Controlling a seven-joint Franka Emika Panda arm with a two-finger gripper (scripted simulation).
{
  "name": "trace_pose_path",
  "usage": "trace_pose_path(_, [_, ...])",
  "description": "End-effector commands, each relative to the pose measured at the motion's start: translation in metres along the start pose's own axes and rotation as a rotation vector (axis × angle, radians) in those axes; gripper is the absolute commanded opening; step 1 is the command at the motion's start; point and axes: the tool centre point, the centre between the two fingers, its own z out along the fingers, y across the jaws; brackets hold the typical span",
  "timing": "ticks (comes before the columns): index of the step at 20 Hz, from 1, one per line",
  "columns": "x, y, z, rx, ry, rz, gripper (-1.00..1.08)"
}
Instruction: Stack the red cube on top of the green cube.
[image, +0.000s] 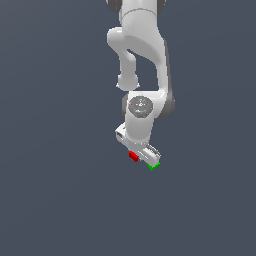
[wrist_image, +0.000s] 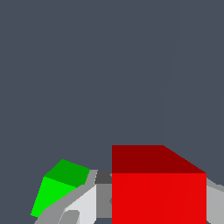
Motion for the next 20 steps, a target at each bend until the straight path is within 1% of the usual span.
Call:
trace_pose_path(1, [-0.015, -0.023, 0.007, 0.001, 0.0, 0.001, -1.0])
trace_pose_path(4, [-0.028, -0.045, 0.013, 0.001, 0.0, 0.001, -1.0])
trace_pose_path(7, [-0.036, -0.061, 0.017, 0.001, 0.0, 0.001, -1.0])
trace_pose_path(10, [-0.041, -0.071, 0.02, 0.0, 0.001, 0.001, -1.0])
trace_pose_path(14, [-0.043, -0.074, 0.021, 0.0, 0.001, 0.001, -1.0])
trace_pose_path(15, [-0.043, -0.074, 0.021, 0.0, 0.001, 0.001, 1.0])
trace_pose_path(20, [-0.043, -0.074, 0.021, 0.0, 0.001, 0.001, 1.0])
